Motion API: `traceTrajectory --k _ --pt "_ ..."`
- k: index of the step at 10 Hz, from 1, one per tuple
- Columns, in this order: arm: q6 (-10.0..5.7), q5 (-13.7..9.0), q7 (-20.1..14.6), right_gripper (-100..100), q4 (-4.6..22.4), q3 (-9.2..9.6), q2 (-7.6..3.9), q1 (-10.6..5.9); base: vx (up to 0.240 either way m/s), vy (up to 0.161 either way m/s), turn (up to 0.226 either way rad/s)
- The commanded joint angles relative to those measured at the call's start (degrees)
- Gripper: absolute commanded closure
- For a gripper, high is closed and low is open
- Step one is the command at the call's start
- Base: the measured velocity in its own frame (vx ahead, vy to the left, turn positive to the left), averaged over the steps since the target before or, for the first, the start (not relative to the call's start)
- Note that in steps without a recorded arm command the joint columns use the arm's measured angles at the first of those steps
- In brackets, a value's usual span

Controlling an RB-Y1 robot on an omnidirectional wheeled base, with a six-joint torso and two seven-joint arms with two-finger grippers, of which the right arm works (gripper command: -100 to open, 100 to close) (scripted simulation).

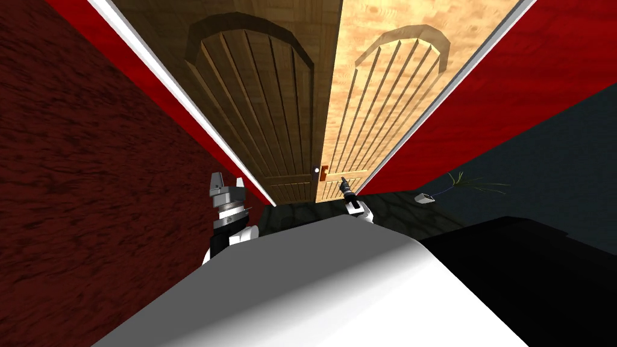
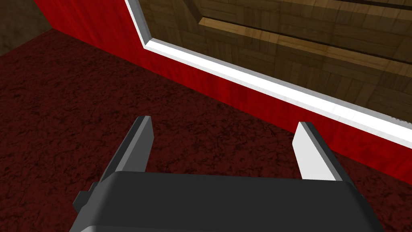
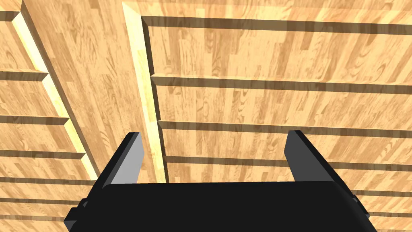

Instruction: Pull the door open

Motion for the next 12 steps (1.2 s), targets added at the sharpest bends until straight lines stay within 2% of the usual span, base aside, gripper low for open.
traceTrajectory --k 1,5,7,8,9,12 --pt "0.63 -0.2 0.2 -100 0.0 -0.87 -0.26 0.26 0.131 -0.108 -0.044" --pt "0.29 -0.1 0.7 -100 0.1 0.01 0.58 -1.41 0.174 -0.003 0.067" --pt "-0.07 0.1 0.7 -100 -0.3 1.47 1.46 -2.88 0.196 0.075 0.163" --pt "-0.21 -0.1 0.5 -100 0.4 0.87 0.74 -2.57 0.094 0.054 0.048" --pt "-0.21 -0.1 0.5 100 0.4 0.87 0.74 -2.57 -0.012 -0.008 -0.046" --pt "-0.21 -0.1 0.5 100 0.4 0.87 0.74 -2.57 -0.027 -0.018 -0.001"
